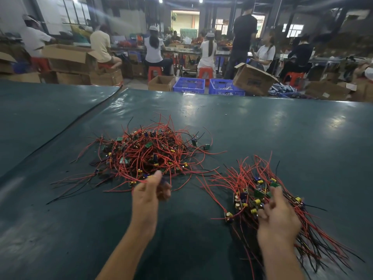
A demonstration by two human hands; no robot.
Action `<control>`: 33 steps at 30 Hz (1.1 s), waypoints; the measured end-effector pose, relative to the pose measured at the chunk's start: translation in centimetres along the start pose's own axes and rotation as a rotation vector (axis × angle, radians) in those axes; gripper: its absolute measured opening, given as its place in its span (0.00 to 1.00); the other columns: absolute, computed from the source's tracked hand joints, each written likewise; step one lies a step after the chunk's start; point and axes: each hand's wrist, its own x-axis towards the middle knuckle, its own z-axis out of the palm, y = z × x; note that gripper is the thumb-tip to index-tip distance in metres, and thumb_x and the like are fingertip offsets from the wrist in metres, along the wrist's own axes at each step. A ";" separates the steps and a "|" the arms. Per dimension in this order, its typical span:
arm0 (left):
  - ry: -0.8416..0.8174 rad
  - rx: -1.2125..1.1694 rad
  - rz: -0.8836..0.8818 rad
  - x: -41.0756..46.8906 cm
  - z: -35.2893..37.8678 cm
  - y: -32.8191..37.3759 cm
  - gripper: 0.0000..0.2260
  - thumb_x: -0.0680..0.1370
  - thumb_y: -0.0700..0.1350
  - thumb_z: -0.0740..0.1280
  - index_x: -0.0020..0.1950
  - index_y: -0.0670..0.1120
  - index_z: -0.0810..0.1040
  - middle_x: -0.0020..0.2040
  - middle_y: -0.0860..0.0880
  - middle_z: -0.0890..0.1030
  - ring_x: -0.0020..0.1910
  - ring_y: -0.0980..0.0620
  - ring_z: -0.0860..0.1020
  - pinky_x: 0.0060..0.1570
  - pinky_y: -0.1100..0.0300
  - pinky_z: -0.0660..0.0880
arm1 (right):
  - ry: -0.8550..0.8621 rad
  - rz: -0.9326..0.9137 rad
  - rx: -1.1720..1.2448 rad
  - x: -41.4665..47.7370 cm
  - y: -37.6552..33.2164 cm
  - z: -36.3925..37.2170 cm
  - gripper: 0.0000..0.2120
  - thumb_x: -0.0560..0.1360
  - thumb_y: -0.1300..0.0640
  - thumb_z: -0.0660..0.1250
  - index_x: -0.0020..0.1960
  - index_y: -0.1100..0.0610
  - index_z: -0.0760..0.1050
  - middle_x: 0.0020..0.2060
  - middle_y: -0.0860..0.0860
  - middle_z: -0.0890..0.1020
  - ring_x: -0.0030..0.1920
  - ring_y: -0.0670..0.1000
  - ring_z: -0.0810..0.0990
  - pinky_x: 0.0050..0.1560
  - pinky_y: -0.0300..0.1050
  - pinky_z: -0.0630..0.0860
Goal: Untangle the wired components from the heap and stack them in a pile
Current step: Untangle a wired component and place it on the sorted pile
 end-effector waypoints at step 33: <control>-0.381 0.204 0.008 -1.2 1.3 -2.8 0.17 0.78 0.53 0.62 0.35 0.49 0.83 0.30 0.47 0.81 0.29 0.53 0.77 0.32 0.63 0.74 | -0.420 -0.031 -0.141 -5.4 4.3 2.8 0.17 0.68 0.42 0.68 0.43 0.55 0.84 0.26 0.45 0.70 0.23 0.43 0.63 0.23 0.35 0.60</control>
